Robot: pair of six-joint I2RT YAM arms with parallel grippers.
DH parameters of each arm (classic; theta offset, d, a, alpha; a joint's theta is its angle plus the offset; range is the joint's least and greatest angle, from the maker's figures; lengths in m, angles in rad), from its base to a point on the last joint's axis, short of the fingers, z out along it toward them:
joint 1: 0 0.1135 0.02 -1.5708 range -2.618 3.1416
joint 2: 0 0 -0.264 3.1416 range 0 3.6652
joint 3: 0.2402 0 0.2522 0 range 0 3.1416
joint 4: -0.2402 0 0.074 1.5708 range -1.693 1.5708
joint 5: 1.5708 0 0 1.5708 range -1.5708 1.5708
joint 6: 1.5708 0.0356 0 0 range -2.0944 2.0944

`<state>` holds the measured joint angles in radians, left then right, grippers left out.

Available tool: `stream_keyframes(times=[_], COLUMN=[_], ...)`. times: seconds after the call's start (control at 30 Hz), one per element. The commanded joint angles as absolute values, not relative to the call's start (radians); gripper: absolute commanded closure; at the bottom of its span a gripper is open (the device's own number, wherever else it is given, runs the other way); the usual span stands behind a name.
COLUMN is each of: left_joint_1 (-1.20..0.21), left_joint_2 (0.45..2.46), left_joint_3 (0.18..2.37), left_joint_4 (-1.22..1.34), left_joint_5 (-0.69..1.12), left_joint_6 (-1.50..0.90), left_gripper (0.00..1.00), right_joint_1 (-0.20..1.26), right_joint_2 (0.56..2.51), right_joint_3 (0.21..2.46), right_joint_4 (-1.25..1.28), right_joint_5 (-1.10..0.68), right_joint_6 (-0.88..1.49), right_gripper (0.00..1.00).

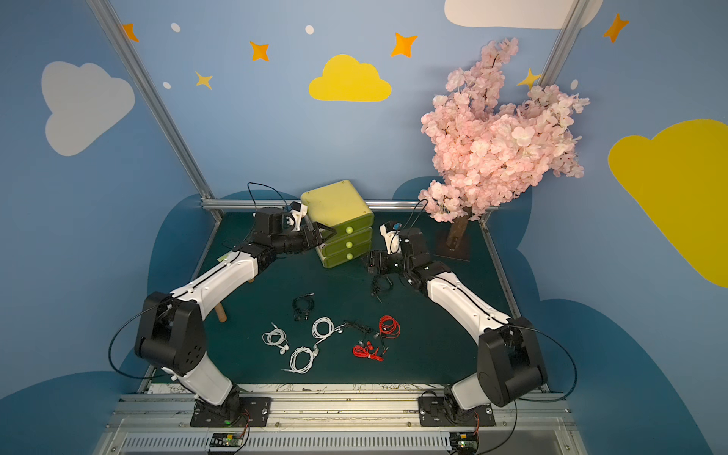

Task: Place the wired earphones into the drawer by color
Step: Adjust the storage box at the center of the board, then open the drawer in the storage box.

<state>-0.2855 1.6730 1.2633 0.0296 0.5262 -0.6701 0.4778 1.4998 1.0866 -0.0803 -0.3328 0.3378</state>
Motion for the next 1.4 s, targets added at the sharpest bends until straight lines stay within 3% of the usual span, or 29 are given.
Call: stream_keyframes(times=[0.0,0.27,0.5,0.73,1.37], left_joint_1=[-0.286,-0.287,-0.279,-0.273,-0.267], left_joint_2=[1.605,1.445,1.481,1.576,1.762], left_joint_3=[1.217,1.161,1.287,1.400,1.572], left_joint_4=[0.042,-0.078,-0.224,-0.253,-0.293], left_joint_5=[0.469,0.240,0.059,0.033,0.041], left_joint_6=[-0.656,-0.565,-0.452,-0.418,-0.418], left_gripper=[0.00,0.00,0.00,0.00,0.00], right_joint_1=[0.495,0.499,0.498,0.492,0.489], right_joint_2=[1.552,1.711,1.838,1.938,2.019], right_joint_3=[1.152,1.330,1.505,1.656,1.760], right_joint_4=[-0.071,-0.101,-0.165,-0.261,-0.269], right_joint_5=[-0.350,-0.393,-0.401,-0.415,-0.410], right_joint_6=[0.352,0.347,0.309,0.310,0.349], right_gripper=[0.12,0.20,0.34,0.40,0.56])
